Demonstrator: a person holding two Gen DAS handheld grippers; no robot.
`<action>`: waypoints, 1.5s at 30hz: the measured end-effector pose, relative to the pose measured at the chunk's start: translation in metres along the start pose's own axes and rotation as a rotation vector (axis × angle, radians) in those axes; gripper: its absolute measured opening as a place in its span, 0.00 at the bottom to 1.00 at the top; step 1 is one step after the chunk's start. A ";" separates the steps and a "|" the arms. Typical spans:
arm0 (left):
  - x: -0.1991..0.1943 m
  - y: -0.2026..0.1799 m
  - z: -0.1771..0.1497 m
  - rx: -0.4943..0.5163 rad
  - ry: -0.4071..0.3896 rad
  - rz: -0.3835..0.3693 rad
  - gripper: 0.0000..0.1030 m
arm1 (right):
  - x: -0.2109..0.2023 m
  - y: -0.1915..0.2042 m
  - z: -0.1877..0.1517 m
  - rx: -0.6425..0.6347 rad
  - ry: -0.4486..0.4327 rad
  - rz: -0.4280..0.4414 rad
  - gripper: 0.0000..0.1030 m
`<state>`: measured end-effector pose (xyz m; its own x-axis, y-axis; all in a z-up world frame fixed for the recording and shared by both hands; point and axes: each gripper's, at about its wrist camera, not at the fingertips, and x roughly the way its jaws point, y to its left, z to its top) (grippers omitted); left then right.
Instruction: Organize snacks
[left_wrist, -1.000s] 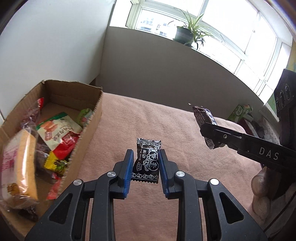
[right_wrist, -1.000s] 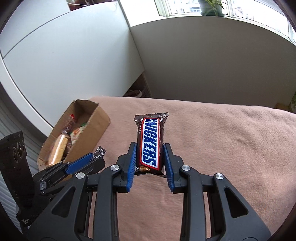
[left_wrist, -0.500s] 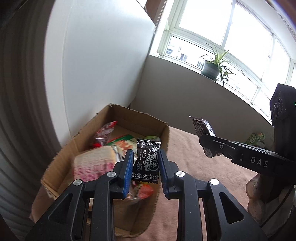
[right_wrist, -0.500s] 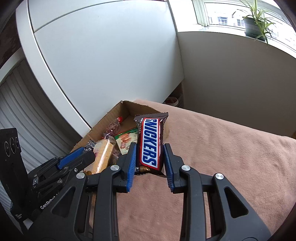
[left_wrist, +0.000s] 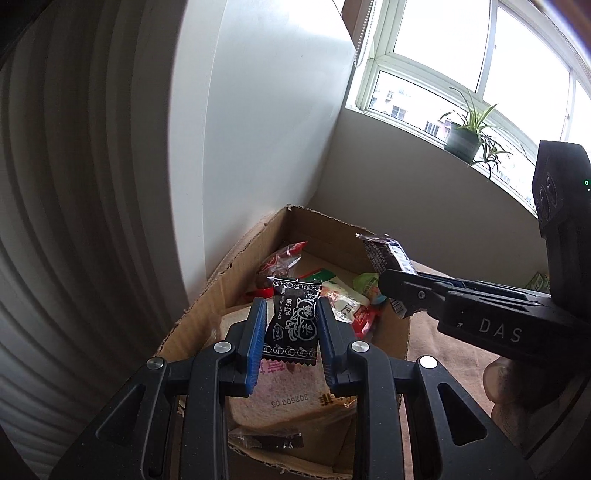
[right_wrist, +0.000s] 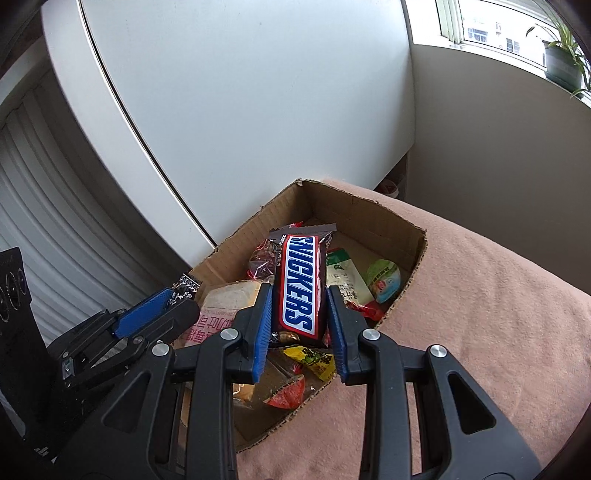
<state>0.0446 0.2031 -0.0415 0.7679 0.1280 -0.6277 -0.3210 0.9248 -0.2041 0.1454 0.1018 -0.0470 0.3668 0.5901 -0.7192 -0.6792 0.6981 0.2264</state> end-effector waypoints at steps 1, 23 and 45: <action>0.001 0.001 0.001 0.000 -0.001 0.002 0.25 | 0.003 0.001 0.000 -0.004 0.004 -0.004 0.29; 0.002 -0.006 0.002 0.005 0.008 0.029 0.39 | -0.005 -0.012 0.000 0.009 -0.016 -0.039 0.63; -0.058 -0.021 -0.019 0.009 -0.048 0.076 0.73 | -0.084 -0.019 -0.041 -0.011 -0.152 -0.112 0.89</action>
<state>-0.0039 0.1696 -0.0147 0.7671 0.2149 -0.6045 -0.3746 0.9149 -0.1502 0.1015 0.0219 -0.0178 0.5315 0.5639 -0.6321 -0.6354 0.7589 0.1428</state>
